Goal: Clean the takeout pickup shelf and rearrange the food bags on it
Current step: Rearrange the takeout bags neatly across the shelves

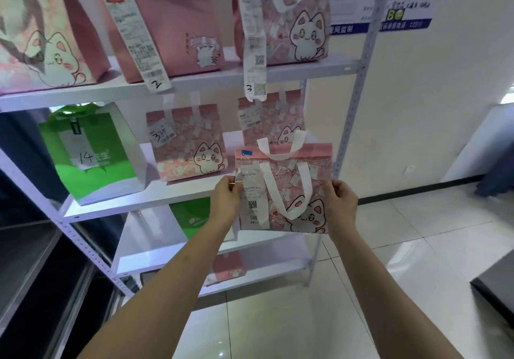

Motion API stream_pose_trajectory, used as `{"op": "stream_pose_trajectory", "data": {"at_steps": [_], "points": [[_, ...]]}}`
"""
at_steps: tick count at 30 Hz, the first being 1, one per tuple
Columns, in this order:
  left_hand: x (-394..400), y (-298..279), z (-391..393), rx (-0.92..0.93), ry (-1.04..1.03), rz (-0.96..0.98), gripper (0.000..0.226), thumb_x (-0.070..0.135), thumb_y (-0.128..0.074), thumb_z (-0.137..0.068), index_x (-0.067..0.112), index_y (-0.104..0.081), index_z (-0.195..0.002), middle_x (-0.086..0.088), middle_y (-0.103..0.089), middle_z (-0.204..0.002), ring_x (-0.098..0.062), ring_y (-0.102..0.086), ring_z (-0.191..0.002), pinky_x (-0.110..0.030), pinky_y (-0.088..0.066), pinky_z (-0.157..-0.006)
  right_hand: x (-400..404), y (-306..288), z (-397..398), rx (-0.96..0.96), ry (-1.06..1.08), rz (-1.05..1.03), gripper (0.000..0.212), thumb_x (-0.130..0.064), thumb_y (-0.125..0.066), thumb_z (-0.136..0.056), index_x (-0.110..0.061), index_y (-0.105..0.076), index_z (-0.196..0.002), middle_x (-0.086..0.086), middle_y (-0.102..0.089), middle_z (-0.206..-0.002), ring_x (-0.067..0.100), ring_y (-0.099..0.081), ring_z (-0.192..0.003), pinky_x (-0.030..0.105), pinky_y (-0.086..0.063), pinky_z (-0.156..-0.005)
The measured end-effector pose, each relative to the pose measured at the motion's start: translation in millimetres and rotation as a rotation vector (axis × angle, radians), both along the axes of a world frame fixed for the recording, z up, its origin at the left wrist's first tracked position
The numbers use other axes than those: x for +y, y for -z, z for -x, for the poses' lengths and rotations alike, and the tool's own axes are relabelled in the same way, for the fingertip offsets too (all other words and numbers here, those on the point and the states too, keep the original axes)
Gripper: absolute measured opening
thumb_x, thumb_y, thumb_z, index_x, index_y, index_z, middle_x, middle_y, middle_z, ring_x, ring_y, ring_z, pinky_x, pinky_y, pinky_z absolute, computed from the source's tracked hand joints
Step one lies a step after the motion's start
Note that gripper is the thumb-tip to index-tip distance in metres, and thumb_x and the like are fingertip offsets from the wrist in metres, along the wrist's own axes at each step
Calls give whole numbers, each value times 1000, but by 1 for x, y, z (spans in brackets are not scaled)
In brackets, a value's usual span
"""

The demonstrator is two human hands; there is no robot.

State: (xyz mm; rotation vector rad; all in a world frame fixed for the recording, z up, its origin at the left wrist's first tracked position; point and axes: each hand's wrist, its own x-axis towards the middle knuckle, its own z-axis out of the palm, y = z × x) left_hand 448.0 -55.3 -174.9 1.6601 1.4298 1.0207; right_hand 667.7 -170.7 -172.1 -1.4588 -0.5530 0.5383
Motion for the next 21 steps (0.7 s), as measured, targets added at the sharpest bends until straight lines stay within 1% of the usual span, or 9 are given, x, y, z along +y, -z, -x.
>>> {"op": "stream_pose_trajectory", "data": {"at_steps": [2,4,6,10,14,16,18,19,21], "points": [[14,1,-14,8,-2,4,12,24,-52,-107,17,-62,-107,-4,-71,-106,-25,-67,-96,-39,-54,-79,4,-1,-13,3,22,-6,13,-30,-66,-97,-20,-72,-91,13,-75,-96,31,-69,-83,44,-60,-74],[31,4,-28,1,-5,10,10,25,-53,-106,20,-62,-105,-2,-72,-106,-25,-69,-96,-46,-58,-88,8,-2,-24,-13,48,-5,13,-29,-66,-97,-18,-72,-94,13,-75,-96,25,-68,-80,39,-58,-69],[47,4,-42,-7,6,18,8,24,-53,-106,21,-61,-104,-1,-72,-104,-24,-70,-96,-48,-58,-91,13,-5,-35,-19,77,-22,13,-28,-66,-97,-17,-72,-94,13,-75,-95,21,-68,-79,35,-57,-66],[85,-2,-69,14,23,-20,16,19,-51,-106,11,-62,-114,-4,-70,-104,-28,-67,-98,-43,-54,-88,26,-10,-56,-35,147,-39,11,-26,-65,-97,-17,-71,-94,9,-75,-94,30,-72,-90,40,-59,-73],[123,-9,-90,17,0,-31,19,18,-51,-106,10,-60,-121,-1,-63,-106,-22,-59,-95,-33,-43,-82,42,-17,-71,-42,187,-39,12,-30,-65,-95,-21,-73,-96,2,-76,-94,27,-74,-90,45,-63,-77],[144,-10,-97,-5,-26,-30,19,15,-53,-105,9,-59,-121,-2,-63,-106,-23,-59,-94,-34,-44,-80,48,-22,-77,-45,208,-36,12,-29,-65,-95,-21,-73,-97,2,-77,-95,25,-74,-89,46,-63,-78],[167,-12,-104,-19,-44,-46,23,14,-54,-101,8,-57,-123,-2,-64,-111,-26,-62,-97,-39,-52,-85,54,-29,-81,-50,239,-42,11,-28,-64,-96,-21,-73,-98,1,-77,-93,24,-74,-87,42,-63,-76],[179,-12,-107,-19,-57,-46,26,16,-56,-100,8,-56,-124,-6,-65,-115,-30,-64,-101,-45,-54,-90,57,-31,-83,-57,251,-48,11,-27,-64,-97,-21,-73,-99,1,-77,-93,23,-74,-87,41,-63,-75],[197,-13,-113,0,-90,-36,35,23,-60,-99,6,-54,-129,-17,-60,-123,-40,-62,-110,-55,-53,-96,63,-35,-88,-67,267,-56,11,-27,-64,-97,-21,-73,-98,1,-77,-92,24,-75,-86,41,-63,-75]]}}
